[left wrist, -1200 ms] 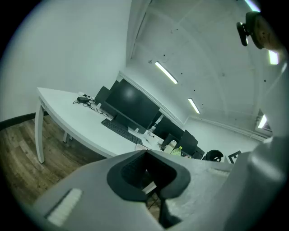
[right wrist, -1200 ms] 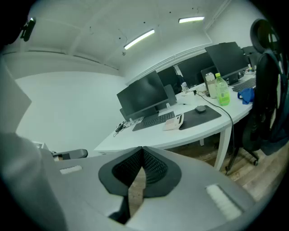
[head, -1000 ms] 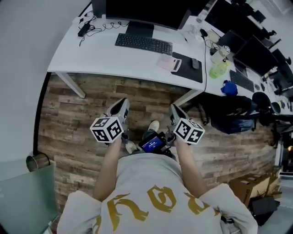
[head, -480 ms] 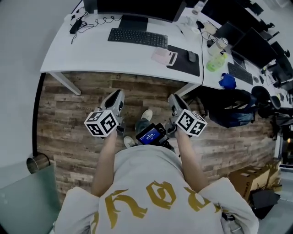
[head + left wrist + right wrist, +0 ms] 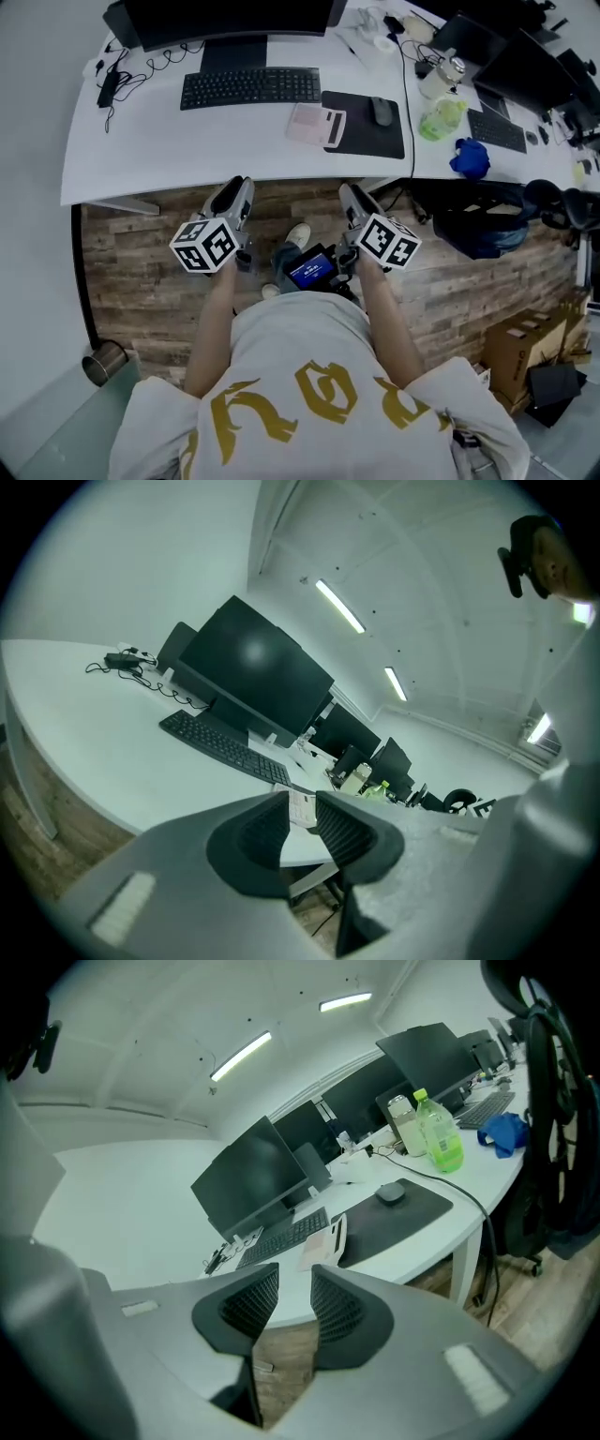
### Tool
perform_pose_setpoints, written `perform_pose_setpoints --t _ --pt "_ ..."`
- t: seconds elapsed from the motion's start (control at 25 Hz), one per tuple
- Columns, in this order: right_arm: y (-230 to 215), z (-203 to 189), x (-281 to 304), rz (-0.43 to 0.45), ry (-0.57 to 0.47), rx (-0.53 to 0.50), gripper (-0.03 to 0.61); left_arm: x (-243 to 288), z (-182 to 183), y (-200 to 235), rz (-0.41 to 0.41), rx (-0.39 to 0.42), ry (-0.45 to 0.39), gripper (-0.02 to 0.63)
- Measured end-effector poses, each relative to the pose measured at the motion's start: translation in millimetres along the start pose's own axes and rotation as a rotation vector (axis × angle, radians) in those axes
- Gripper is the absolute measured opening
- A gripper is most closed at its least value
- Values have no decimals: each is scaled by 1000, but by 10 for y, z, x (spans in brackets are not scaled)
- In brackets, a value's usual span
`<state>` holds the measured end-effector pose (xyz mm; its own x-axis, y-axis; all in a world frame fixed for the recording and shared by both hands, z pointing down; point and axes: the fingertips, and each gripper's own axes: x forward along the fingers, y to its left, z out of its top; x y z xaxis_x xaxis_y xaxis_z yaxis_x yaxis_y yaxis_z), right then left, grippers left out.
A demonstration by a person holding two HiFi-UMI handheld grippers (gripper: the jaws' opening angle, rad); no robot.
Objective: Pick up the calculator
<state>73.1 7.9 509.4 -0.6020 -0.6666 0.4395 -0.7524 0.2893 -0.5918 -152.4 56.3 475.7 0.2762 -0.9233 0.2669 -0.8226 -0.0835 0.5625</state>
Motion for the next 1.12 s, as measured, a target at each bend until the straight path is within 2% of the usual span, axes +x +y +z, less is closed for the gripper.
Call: perform_pose_setpoints --t 0.28,0.52,0.8,1.12 --pt "-320 479 741 10 77 -29 137 973 302 135 3 32 66 83" --pt "-549 621 1161 74 146 44 143 1555 383 199 26 38 85 83" --pt "-760 633 1384 80 212 94 187 1839 310 187 44 56 126 83" --pt "-820 504 1576 74 289 115 192 1949 144 290 44 39 187 83"
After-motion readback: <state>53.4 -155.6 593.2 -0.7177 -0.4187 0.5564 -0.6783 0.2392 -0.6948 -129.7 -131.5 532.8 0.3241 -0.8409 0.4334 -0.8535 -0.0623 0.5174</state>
